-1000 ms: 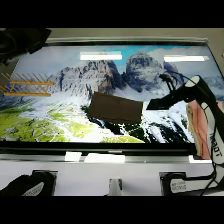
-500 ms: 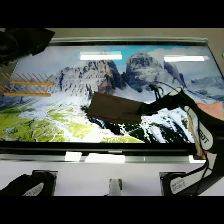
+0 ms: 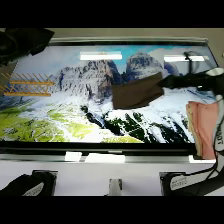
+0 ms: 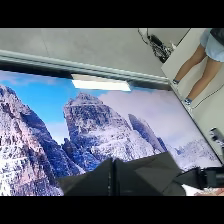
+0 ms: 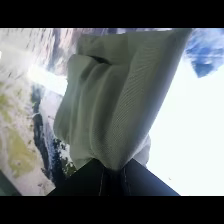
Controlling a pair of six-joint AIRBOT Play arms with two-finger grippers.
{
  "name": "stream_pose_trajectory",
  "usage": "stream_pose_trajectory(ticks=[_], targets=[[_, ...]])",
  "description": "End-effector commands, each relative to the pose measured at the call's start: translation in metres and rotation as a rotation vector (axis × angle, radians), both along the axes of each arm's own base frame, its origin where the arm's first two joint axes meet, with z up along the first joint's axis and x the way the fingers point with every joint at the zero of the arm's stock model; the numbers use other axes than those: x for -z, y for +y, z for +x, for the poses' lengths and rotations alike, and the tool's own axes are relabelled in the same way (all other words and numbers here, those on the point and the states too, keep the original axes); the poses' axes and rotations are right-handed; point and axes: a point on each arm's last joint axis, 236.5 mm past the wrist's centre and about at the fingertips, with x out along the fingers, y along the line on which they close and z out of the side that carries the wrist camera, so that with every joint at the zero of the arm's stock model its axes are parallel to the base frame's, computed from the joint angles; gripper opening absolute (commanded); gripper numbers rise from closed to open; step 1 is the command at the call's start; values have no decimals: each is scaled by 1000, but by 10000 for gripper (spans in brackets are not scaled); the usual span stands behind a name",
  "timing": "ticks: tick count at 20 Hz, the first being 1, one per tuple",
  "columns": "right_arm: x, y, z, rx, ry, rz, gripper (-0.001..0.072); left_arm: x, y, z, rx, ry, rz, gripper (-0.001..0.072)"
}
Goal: Fold the shirts.
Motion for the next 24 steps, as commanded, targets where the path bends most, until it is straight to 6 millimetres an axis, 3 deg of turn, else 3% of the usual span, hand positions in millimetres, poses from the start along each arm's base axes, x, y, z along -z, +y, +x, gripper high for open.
stream_pose_trajectory(ticks=[1, 5, 7, 9, 11, 13, 21, 24], targets=[[-56, -110, -23, 166, -13, -103, 26, -1, 2, 0, -2, -8, 7, 40], [-87, -204, -72, 378, -5, -135, 26, -1, 2, 0, -2, -8, 7, 40], [-100, -245, -94, 488, -25, -161, 26, -1, 2, 0, -2, -8, 7, 40], [-110, -273, -116, 582, -27, -166, 26, -1, 2, 0, 2, -16, 20, 40], [-112, -282, -143, 600, 13, -163, 26, -1, 2, 0, 2, -18, 23, 40], [-100, -285, -172, 579, 99, -187, 26, -1, 2, 0, 2, -17, 23, 40], [-29, -302, -302, 588, 651, -440, 26, 3, 0, 3, 5, -9, 25, 40], [2, -301, -333, 567, 796, -460, 26, 2, 0, 2, 5, -10, 24, 40]])
